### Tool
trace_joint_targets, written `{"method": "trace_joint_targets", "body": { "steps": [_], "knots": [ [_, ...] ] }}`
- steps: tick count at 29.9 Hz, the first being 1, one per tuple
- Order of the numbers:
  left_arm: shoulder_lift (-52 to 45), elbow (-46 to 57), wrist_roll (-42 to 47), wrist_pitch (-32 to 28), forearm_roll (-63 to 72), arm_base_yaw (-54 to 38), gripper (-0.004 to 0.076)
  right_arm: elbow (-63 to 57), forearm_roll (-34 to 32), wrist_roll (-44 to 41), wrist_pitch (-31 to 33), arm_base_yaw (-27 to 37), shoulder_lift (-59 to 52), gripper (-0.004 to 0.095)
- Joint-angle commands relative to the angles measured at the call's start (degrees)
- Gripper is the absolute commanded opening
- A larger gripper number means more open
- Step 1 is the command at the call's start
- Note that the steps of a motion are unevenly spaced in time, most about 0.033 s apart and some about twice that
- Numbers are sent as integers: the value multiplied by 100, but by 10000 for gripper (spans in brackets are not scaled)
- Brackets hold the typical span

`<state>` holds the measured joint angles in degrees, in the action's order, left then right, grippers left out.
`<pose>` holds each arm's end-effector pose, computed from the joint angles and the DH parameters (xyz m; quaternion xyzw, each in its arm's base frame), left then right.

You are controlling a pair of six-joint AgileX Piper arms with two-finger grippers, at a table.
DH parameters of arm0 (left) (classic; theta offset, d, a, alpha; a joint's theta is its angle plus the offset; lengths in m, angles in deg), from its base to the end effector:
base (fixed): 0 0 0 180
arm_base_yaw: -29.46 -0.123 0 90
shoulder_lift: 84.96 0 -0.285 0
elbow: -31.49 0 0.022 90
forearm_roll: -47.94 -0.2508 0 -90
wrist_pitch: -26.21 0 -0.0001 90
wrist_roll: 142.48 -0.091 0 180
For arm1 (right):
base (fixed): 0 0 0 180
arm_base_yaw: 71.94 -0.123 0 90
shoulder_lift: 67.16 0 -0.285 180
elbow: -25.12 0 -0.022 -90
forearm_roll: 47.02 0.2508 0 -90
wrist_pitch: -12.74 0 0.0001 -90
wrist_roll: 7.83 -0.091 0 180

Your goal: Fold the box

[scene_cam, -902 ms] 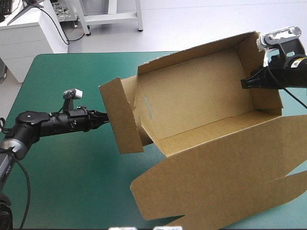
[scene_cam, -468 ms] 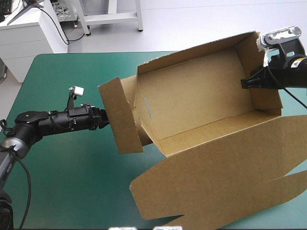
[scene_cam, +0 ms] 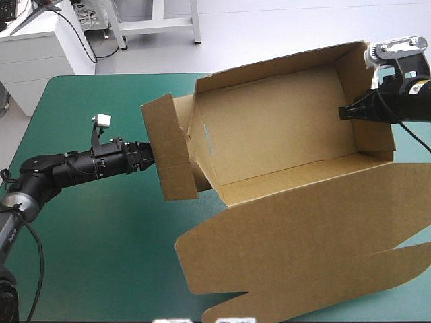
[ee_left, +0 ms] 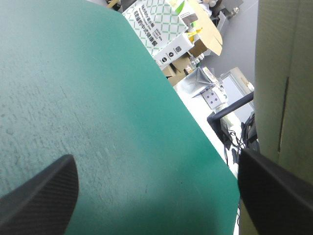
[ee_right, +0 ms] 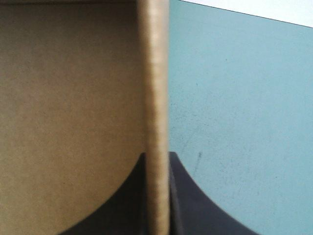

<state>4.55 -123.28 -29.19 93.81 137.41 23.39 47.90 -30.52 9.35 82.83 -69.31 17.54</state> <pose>0.2730 -0.0556 0.3078 0.1156 0.7552 -0.5279 0.3711 0.2513 0.0128 0.4864 -0.1246 0.8956 0.0718 0.4211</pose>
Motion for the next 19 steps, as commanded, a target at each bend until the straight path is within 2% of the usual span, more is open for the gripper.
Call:
{"method": "trace_joint_targets", "body": {
  "steps": [1,7,9,15,19],
  "knots": [
    [-161,-261,6,701,702,11,632,161,254,-214,-407,30,-39,-15],
    [-161,-438,57,701,751,32,632,161,319,-378,-708,-102,200,-7],
    [-161,-482,57,701,779,110,632,161,87,-483,-800,-291,237,-7],
    [-161,-666,57,701,854,390,632,161,-1211,-1300,-1248,-1153,329,-7],
    [-161,-691,57,701,892,413,632,161,-1612,-1717,-1517,-1582,329,-7]
  ]
}}
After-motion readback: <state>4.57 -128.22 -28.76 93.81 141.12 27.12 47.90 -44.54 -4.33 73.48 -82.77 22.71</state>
